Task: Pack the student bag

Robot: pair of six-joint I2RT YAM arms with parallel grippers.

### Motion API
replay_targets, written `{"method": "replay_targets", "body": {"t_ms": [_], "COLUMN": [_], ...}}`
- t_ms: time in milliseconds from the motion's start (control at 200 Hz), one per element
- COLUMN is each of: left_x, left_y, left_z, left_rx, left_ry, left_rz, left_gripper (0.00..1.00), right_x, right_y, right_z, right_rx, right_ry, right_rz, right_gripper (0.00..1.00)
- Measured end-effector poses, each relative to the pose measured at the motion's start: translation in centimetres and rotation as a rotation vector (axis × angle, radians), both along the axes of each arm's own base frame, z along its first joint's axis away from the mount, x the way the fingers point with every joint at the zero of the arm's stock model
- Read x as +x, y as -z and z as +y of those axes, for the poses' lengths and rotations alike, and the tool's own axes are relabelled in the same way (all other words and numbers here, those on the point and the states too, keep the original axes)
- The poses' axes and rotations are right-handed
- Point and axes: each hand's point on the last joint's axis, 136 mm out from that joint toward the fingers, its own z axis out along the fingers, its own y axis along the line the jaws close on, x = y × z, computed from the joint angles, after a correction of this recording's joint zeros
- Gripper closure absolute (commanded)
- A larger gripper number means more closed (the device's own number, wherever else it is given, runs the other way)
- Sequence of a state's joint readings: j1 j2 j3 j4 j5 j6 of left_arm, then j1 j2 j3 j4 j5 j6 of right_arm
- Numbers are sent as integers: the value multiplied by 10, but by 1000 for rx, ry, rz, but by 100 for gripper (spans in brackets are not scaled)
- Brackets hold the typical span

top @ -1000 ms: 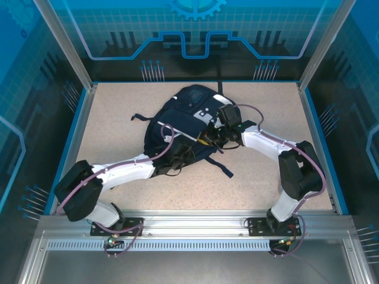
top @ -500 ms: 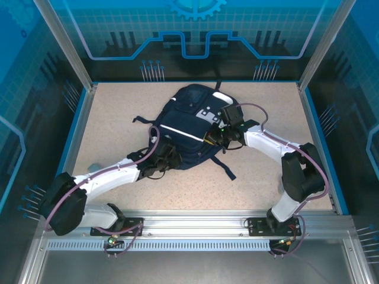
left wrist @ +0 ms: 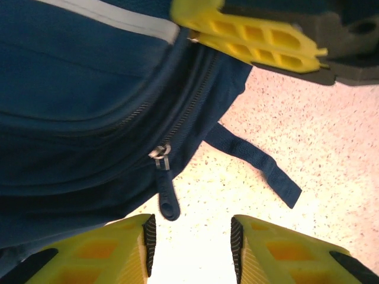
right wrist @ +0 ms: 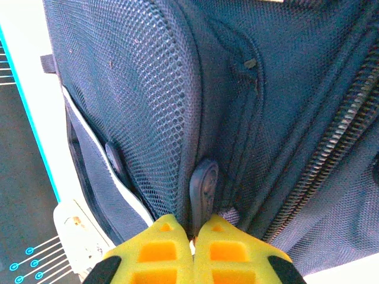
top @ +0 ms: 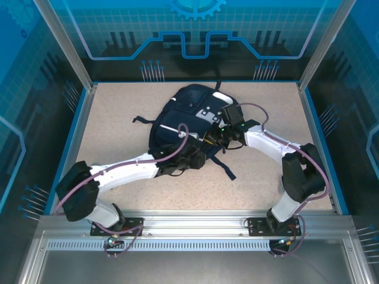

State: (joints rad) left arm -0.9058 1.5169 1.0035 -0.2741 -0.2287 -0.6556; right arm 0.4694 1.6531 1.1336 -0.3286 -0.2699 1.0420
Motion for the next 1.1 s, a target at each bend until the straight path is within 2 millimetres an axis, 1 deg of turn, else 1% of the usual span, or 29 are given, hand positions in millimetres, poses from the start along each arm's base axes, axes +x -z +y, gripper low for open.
{"method": "replay_targets", "body": {"t_ms": [145,225,465,605,695,890,1101], "left_x": [0,0,8,11,14,16,17], "left_y": [13,20,38,38,36,37,42], "left_z": [-10,-7,-8,-2,3,9,9], "left_rx": [59,87,134,157,170,189,200], "left_ry": [14,6,-33,-78,-105,-140,-148], "left_rz": [5,15,33,28,19,12,21], "left_gripper": [60,60,67,73,75,77,77], "right_x": [1,1,1,1,1,1,1], "right_y": [-1,-2,-4,-3,-3,-3,-3], "right_z": [0,0,1,1,1,1,1], "right_rx": [15,24,40,45,47,47,47], "right_ry": [-2,-2,-7,-7,-7,-7,-7], "right_rz": [4,5,8,13,10,9,10], "right_gripper": [100,100,100,100,100,100,100]}}
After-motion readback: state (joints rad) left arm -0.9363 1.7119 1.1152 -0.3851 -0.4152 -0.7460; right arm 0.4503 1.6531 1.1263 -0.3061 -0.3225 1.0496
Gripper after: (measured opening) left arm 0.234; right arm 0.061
